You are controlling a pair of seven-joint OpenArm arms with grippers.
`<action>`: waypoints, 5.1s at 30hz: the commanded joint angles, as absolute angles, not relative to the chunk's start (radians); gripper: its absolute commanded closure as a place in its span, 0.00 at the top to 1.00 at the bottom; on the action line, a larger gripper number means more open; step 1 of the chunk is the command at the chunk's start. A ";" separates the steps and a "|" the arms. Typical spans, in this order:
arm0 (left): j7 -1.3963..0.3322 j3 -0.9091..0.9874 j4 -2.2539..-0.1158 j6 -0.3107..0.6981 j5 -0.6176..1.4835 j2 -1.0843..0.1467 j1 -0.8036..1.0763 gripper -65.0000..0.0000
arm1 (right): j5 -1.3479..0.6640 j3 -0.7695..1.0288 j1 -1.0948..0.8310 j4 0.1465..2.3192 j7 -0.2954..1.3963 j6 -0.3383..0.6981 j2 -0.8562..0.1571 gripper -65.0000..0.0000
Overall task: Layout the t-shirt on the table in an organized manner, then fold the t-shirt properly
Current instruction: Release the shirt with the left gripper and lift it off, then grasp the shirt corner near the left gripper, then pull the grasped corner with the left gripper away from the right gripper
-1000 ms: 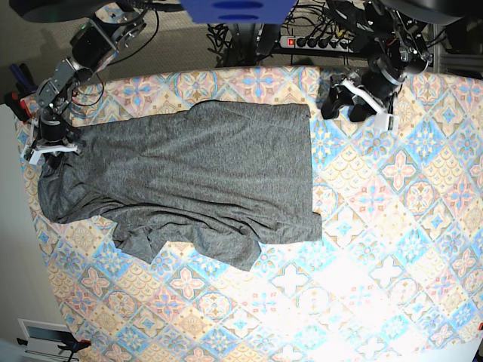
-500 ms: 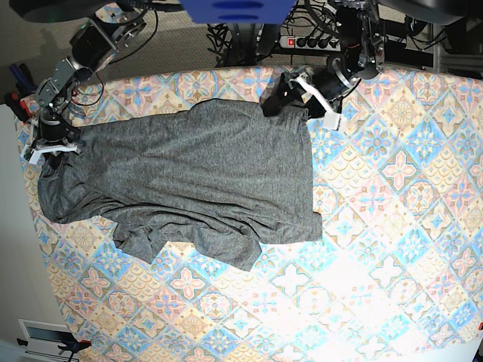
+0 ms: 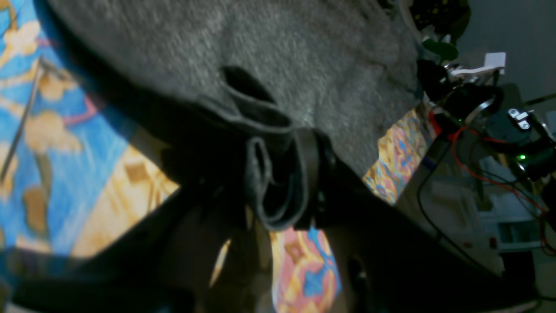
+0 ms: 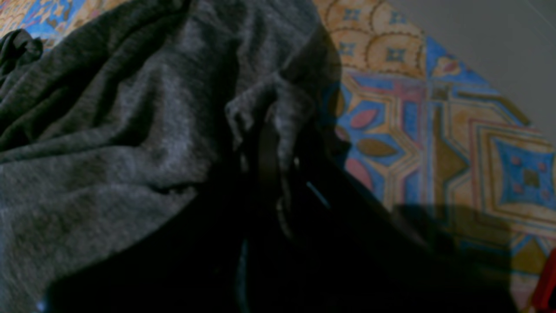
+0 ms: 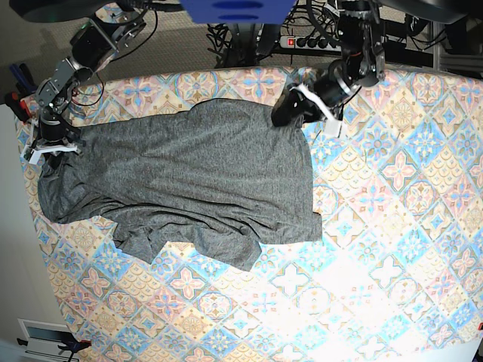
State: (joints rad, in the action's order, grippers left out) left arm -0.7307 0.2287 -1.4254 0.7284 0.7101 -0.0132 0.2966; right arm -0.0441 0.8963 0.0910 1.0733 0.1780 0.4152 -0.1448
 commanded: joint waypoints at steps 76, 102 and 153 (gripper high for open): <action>-0.914 0.154 -1.699 0.501 0.633 -0.133 0.329 0.62 | -0.044 0.894 0.030 1.265 0.116 0.417 -0.163 0.00; -0.924 0.094 -1.782 0.498 0.832 -0.108 0.302 0.09 | -0.044 0.895 0.035 1.268 0.116 0.417 -0.163 0.00; -0.969 0.430 -1.699 0.495 0.863 -0.148 0.165 0.09 | -0.045 0.938 0.254 1.098 0.249 0.409 -0.170 0.00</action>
